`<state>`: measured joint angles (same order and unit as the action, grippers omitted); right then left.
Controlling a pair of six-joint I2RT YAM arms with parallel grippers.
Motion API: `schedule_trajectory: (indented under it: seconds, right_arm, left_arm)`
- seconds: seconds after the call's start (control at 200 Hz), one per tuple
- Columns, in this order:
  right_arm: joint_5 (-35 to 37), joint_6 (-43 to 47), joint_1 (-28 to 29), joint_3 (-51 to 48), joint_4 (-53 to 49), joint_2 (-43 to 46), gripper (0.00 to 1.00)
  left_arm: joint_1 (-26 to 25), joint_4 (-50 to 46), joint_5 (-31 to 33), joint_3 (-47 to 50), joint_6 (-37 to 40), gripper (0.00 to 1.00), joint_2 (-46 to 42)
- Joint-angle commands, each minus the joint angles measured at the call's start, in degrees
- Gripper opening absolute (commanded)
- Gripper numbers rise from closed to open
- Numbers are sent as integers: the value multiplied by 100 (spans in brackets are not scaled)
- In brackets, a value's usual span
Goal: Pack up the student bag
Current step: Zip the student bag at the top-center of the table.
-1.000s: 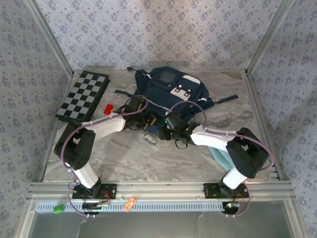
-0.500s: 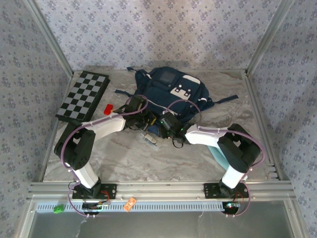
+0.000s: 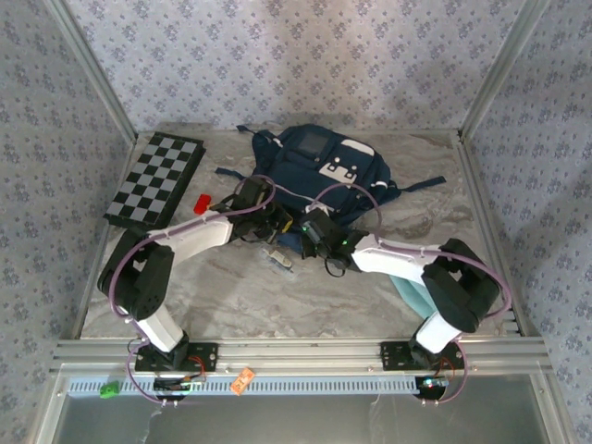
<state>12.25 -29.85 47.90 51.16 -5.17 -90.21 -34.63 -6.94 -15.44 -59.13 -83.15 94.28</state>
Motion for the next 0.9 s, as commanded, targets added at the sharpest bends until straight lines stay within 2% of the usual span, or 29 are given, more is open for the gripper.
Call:
schedule_trajectory:
  seconds: [0.0,0.205,0.34,0.485,0.65,0.734,0.869,0.894]
  right_arm:
    - [225,-188,-146,-246,-796,396,0]
    - [-254,102,-352,-287,-879,569,0]
    - [38,-117,-397,-86,-1292,515,0]
    - [116,-233,-560,-291,-1499,715,0]
    - [-125,-245,-1127,-577,-1305,946,0]
    - [-149,34,-985,-414,-1291,943,0]
    - [-280,199,-394,62,-1175,660,0]
    - [-331,142,-316,157,-1144,569,0]
  left_arm:
    - [307,-227,242,-141,302,0,-398]
    - [457,-238,241,-91,467,0,-582]
    - [507,-338,192,-254,591,0,-496]
    - [847,-519,120,-265,881,0,-654]
    - [1363,-766,-117,-417,1499,0,-677]
    - [1604,-801,-291,-530,1778,0,-602]
    - [1887,-1221,-444,-1027,2571,0,-272]
    - [1927,-1261,-502,-1069,2697,4,-226]
